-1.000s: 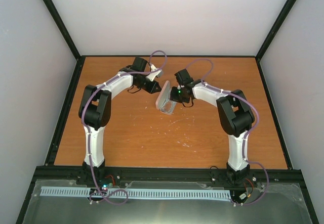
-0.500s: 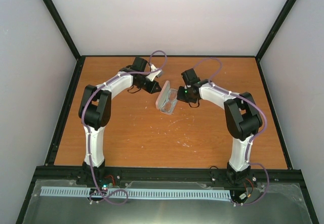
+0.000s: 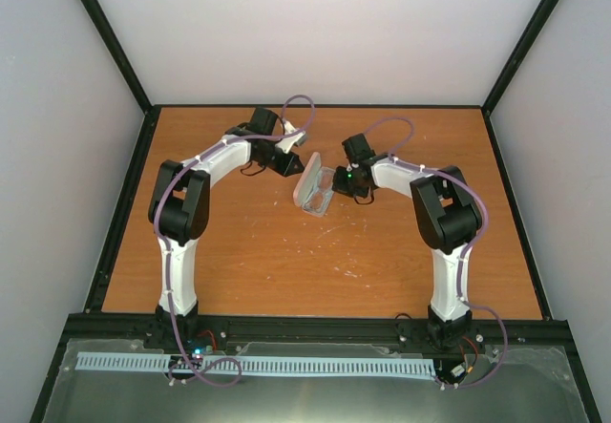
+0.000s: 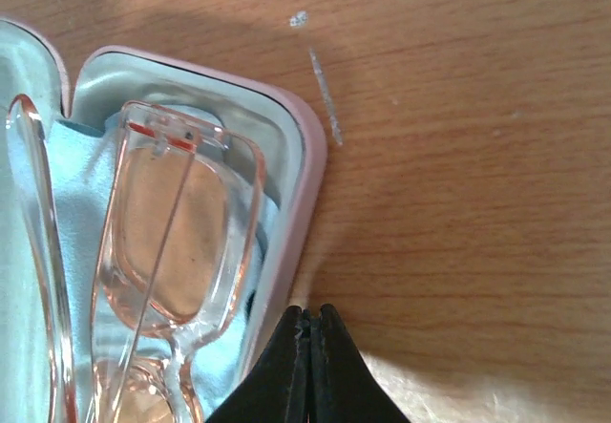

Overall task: Organize the sunglasses
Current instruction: Close the sunglasses case at the center of the board.

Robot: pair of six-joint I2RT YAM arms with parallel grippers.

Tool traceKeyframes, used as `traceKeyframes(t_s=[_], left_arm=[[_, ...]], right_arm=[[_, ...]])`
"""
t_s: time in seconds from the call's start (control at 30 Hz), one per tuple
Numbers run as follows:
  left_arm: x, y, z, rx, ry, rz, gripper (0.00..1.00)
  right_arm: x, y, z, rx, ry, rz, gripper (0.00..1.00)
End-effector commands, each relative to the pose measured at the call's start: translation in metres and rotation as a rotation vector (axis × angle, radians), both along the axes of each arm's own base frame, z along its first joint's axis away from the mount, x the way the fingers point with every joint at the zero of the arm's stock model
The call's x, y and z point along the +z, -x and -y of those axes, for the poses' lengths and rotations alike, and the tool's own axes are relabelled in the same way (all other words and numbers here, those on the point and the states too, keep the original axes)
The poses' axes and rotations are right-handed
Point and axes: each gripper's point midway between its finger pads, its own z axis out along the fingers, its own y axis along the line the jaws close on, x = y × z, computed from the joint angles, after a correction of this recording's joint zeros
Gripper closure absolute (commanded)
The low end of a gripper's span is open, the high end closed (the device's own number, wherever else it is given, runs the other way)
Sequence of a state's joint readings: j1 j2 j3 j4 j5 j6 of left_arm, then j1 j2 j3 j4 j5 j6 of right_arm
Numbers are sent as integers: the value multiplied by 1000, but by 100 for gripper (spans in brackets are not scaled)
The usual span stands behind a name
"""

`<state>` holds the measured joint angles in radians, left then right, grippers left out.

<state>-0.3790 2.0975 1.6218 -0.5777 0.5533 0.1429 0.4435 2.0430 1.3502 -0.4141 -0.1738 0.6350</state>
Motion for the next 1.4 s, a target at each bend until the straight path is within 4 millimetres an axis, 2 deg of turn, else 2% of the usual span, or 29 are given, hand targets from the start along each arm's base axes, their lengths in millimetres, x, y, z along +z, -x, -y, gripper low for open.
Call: traceKeyframes(t_s=[0.0,0.3,0.7,1.07,1.23,1.37], left_arm=[[10,-3,13,-19,23,11,92],[6,-4,27,-40,26,2,92],[-13,14,61,-108,11,-30,92],[-12,11,62,-114,-4,-16,92],[-17,13,63,-118,-5,-29,92],[-13,11,62,-118,-9,-12,92]], right_arm=[[-5,-6,-10,3,-49,0,97],[-6,-4,-18,7,-97,0,97],[-1,-5,-27,24,-147,12,97],[2,-3,-24,30,-132,16,97],[17,-6,-13,20,-92,48,97],[39,-12,0,9,-42,97,97]])
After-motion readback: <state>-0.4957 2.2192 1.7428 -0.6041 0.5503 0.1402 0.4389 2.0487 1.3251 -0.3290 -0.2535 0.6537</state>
